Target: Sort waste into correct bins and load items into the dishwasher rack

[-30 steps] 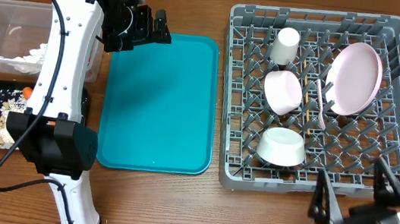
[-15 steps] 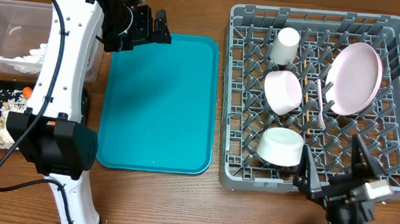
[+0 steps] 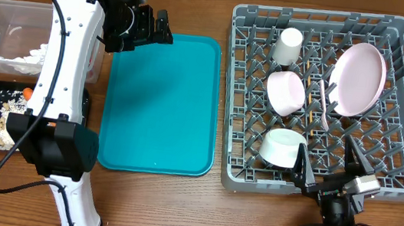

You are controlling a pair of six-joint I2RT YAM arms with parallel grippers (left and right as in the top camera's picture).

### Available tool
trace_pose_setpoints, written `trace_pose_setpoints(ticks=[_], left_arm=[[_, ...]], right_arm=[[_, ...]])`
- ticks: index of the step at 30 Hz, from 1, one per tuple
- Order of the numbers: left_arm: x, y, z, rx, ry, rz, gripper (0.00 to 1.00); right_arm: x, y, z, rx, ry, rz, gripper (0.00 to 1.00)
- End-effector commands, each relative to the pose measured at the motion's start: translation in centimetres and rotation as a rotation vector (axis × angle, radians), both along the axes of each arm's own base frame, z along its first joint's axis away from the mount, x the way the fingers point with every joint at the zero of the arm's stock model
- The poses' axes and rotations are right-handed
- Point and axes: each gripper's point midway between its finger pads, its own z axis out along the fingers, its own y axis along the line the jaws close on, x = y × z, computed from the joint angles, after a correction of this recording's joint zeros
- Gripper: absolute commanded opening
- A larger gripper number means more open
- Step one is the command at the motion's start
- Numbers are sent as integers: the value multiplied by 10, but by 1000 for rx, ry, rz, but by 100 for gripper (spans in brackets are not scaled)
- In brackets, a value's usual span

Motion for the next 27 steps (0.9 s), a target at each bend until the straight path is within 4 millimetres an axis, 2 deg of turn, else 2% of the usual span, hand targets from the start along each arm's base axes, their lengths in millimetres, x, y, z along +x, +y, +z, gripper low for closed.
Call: trace_pose_setpoints(ticks=[1, 5, 6, 13, 22, 27], left_arm=[[-2, -5, 19, -2, -57, -20, 100], [-2, -5, 19, -2, -57, -20, 100], [-2, -5, 19, -2, -57, -20, 100], [-2, -5, 19, -2, -57, -20, 100], [-2, -5, 19, -1, -57, -20, 100], [-2, -5, 19, -2, -57, -20, 100]], right_arm=[[2, -3, -8, 8, 25, -17, 100], [9, -3, -36, -4, 141, -18, 100], [11, -2, -48, -28, 187, -21, 100], [12, 5, -83, -219, 279, -7, 100], [14, -4, -83, -228, 283, -62, 100], [16, -11, -84, -154, 305, -95, 100]])
